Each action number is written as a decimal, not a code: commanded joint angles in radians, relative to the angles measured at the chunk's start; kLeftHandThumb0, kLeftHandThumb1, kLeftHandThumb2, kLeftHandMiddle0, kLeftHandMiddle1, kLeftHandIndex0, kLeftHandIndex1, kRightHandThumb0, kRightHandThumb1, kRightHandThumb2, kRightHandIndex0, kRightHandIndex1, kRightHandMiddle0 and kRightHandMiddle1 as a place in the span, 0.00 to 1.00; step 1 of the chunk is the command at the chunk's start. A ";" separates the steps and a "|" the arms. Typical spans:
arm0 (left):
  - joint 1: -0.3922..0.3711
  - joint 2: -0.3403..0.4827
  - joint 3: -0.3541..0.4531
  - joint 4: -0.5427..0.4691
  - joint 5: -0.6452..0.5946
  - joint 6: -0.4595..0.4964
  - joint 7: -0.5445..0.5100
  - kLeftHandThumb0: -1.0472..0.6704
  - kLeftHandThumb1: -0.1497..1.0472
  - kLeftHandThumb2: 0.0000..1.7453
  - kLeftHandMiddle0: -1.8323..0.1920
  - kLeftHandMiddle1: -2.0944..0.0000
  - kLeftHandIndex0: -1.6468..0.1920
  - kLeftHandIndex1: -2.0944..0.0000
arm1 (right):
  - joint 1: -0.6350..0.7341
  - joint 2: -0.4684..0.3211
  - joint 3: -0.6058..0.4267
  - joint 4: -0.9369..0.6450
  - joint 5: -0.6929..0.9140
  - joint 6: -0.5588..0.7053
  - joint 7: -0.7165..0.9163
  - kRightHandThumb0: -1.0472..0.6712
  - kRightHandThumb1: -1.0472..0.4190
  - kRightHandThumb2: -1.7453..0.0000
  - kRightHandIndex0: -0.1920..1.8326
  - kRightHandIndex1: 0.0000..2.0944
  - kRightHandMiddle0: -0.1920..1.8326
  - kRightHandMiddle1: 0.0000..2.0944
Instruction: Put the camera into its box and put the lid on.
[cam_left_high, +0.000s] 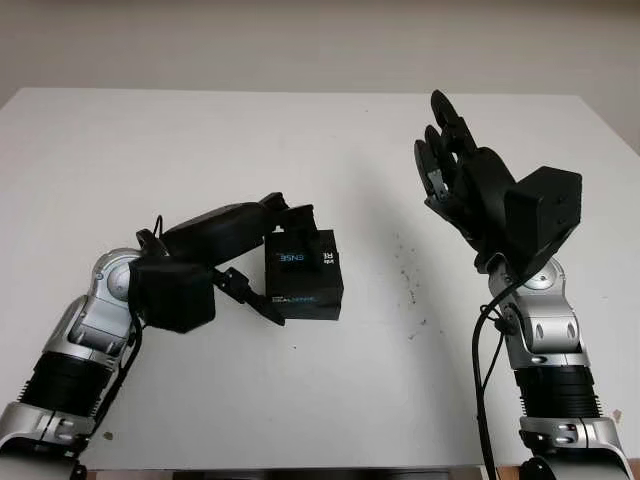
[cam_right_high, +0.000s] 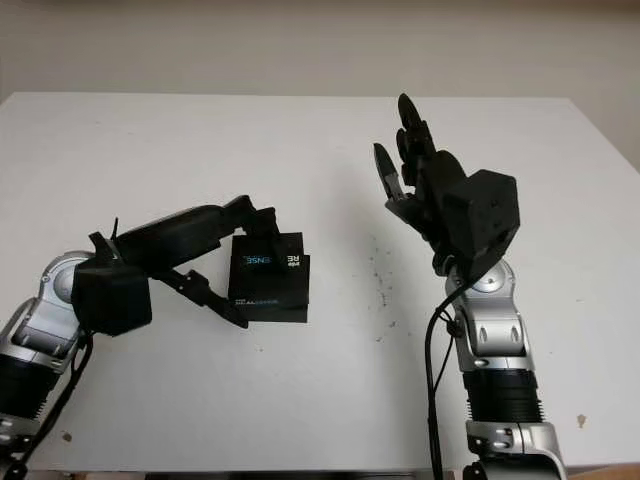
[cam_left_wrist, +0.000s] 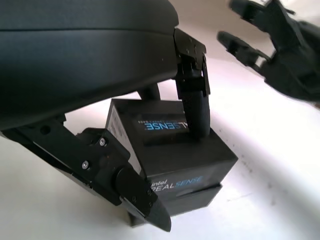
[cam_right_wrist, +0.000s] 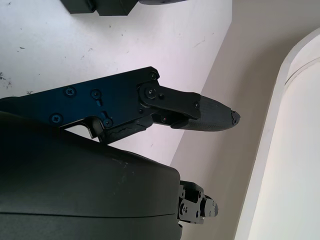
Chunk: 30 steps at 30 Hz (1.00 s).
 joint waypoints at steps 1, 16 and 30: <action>0.029 0.043 -0.045 0.009 0.060 -0.004 -0.012 0.53 1.00 0.08 0.78 0.25 0.76 0.30 | 0.006 -0.009 -0.004 -0.026 0.003 -0.002 0.000 0.26 0.00 0.67 0.05 0.03 0.04 0.05; 0.035 0.041 -0.059 -0.001 0.102 -0.049 0.058 0.47 1.00 0.04 0.86 0.14 0.80 0.30 | 0.005 -0.010 -0.002 -0.026 0.004 -0.002 0.002 0.26 0.00 0.67 0.05 0.02 0.04 0.04; 0.065 0.018 -0.043 -0.045 0.027 -0.029 0.084 0.41 1.00 0.08 0.89 0.15 0.92 0.33 | 0.000 -0.006 0.004 -0.019 -0.018 0.000 -0.024 0.27 0.00 0.67 0.06 0.03 0.05 0.05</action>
